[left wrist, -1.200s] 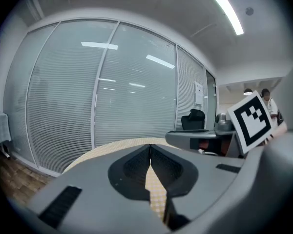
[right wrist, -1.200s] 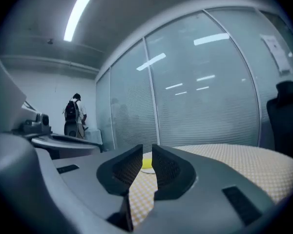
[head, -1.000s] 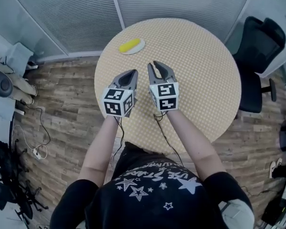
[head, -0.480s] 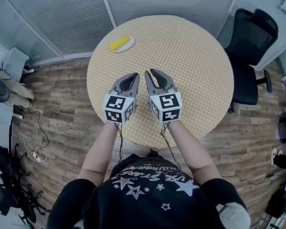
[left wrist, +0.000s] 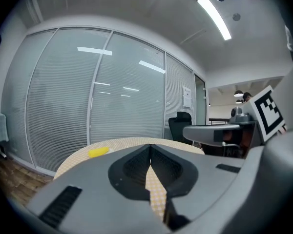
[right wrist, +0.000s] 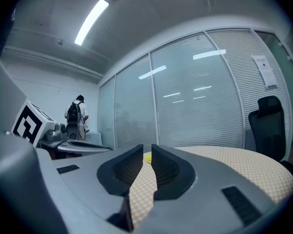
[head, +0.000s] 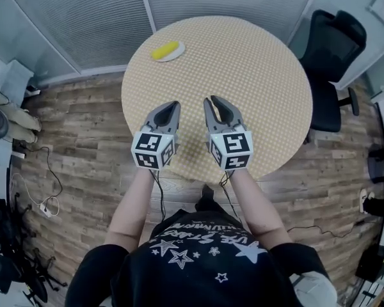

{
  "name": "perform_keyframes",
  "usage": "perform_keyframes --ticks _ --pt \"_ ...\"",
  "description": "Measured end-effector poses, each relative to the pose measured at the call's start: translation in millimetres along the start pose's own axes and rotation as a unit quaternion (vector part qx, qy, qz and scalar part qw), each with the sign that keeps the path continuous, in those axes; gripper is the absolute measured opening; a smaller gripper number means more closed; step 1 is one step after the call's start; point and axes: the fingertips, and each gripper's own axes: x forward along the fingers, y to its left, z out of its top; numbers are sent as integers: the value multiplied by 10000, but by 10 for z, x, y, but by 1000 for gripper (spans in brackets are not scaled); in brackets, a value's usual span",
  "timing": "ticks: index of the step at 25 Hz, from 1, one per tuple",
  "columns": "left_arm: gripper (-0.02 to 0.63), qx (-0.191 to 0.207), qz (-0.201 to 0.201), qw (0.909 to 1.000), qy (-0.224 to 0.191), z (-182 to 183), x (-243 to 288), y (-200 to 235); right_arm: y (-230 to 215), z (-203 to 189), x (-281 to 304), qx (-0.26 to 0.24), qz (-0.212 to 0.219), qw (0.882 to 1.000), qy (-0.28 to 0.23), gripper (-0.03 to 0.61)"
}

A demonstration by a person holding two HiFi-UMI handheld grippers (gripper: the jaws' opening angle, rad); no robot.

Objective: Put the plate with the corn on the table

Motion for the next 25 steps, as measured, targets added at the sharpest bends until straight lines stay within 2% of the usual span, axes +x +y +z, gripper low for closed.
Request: perform_keyframes --ticks 7,14,25 --pt "8 17 -112 9998 -156 -2 -639 -42 339 -1 -462 75 -351 9994 -1 60" --pt "8 56 -320 9992 -252 -54 -1275 -219 848 11 -987 -48 -504 9987 -32 60" --pt "8 -48 -615 9979 -192 -298 -2104 -566 1359 -272 -1828 50 -846 9962 194 60"
